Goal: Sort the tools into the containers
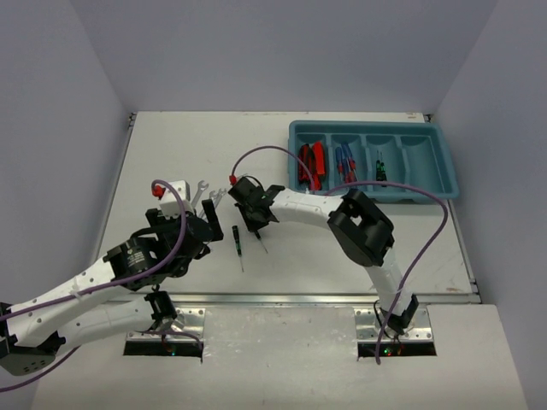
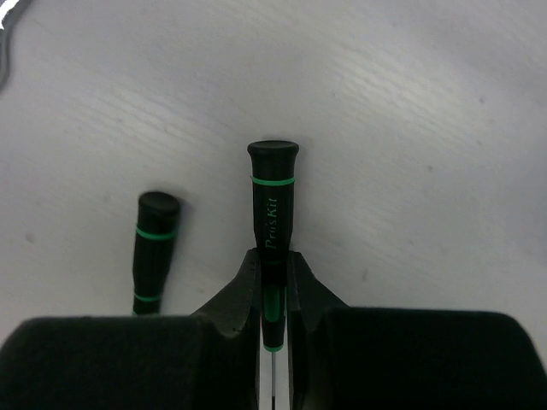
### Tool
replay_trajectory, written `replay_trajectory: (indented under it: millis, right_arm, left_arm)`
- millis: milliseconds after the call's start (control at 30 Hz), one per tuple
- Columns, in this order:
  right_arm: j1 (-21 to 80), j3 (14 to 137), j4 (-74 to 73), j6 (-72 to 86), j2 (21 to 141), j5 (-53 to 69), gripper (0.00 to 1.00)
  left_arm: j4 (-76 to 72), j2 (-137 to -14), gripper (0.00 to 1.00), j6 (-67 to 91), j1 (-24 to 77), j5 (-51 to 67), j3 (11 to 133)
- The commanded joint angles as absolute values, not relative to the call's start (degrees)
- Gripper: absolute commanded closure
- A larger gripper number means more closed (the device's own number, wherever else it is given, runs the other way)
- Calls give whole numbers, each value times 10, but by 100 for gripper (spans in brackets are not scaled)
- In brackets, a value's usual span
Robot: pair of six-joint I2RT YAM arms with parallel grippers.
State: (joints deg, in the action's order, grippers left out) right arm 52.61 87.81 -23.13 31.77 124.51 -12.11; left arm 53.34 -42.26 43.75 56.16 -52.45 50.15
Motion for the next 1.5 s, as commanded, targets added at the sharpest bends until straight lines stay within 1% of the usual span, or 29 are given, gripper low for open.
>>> replay_trajectory:
  millis: [0, 133, 200, 233, 300, 367, 433, 567, 633, 667, 700, 767, 833, 867, 967, 1000, 1067, 1100, 1167, 1200, 1233, 1267, 1333, 1367, 1400, 1467]
  right_arm:
    - [514, 873, -268, 268, 1126, -143, 100]
    - [471, 889, -312, 209, 1041, -180, 100]
    - [398, 893, -346, 177, 1012, -201, 100]
    - [391, 894, -349, 175, 1011, -212, 100]
    - [310, 891, -352, 102, 995, -268, 100]
    - [242, 902, -352, 47, 1012, -311, 100]
    - [196, 927, -352, 3, 1041, -366, 100]
    - [116, 1003, -352, -26, 1108, -349, 100]
    - [92, 1029, -352, -30, 1144, -341, 100]
    - [85, 1036, -352, -30, 1158, -343, 89]
    - [82, 1043, -354, -24, 1171, -348, 66]
    - [84, 1069, -382, 28, 1190, -344, 35]
    - [91, 1100, -431, 49, 1192, -311, 24]
    - [106, 1106, -449, 77, 1185, -295, 1]
    - [158, 1058, -422, 95, 1104, -291, 1]
    - [189, 1024, -399, 102, 1076, -290, 1]
    - [289, 926, -323, 132, 981, -253, 1]
    - [321, 869, -252, 154, 941, -208, 1]
    - [353, 753, -131, 212, 883, -47, 1]
    - [356, 709, -85, 245, 872, 34, 1]
    - [363, 681, -64, 284, 880, 90, 1]
    - [390, 696, -110, 319, 921, 99, 1]
    - [460, 747, -158, 323, 969, 36, 1]
    - [490, 751, -153, 328, 994, 7, 1]
    - [509, 752, -137, 337, 1011, -13, 1]
    - [540, 771, -152, 357, 1068, -51, 4]
  left_arm:
    - [517, -422, 0, 432, 557, -530, 503]
    - [518, -422, 0, 432, 558, -530, 504]
    - [518, -419, 0, 432, 557, -530, 503]
    - [516, -418, 0, 432, 557, -529, 503]
    - [511, -418, 0, 426, 557, -528, 501]
    - [512, -424, 0, 425, 557, -526, 502]
    - [512, -429, 0, 425, 557, -526, 502]
    - [512, -438, 0, 425, 557, -526, 502]
    - [511, -439, 0, 424, 557, -524, 502]
    - [509, -439, 0, 422, 557, -523, 502]
    - [506, -439, 0, 420, 557, -521, 501]
    - [501, -439, 0, 413, 557, -517, 498]
    - [499, -441, 0, 411, 557, -517, 499]
    - [499, -445, 0, 410, 557, -517, 499]
    - [502, -451, 0, 411, 557, -519, 500]
    - [504, -452, 0, 414, 557, -521, 501]
    - [509, -450, 0, 419, 557, -525, 503]
    - [510, -447, 0, 420, 557, -525, 502]
    - [512, -442, 0, 422, 557, -527, 504]
    - [514, -439, 0, 424, 557, -529, 504]
    - [516, -437, 0, 427, 557, -531, 505]
    - [517, -431, 0, 429, 557, -534, 505]
    - [518, -424, 0, 432, 556, -537, 506]
    - [522, -421, 0, 436, 556, -540, 507]
    - [526, -418, 0, 439, 555, -541, 508]
    - [527, -411, 0, 440, 555, -542, 507]
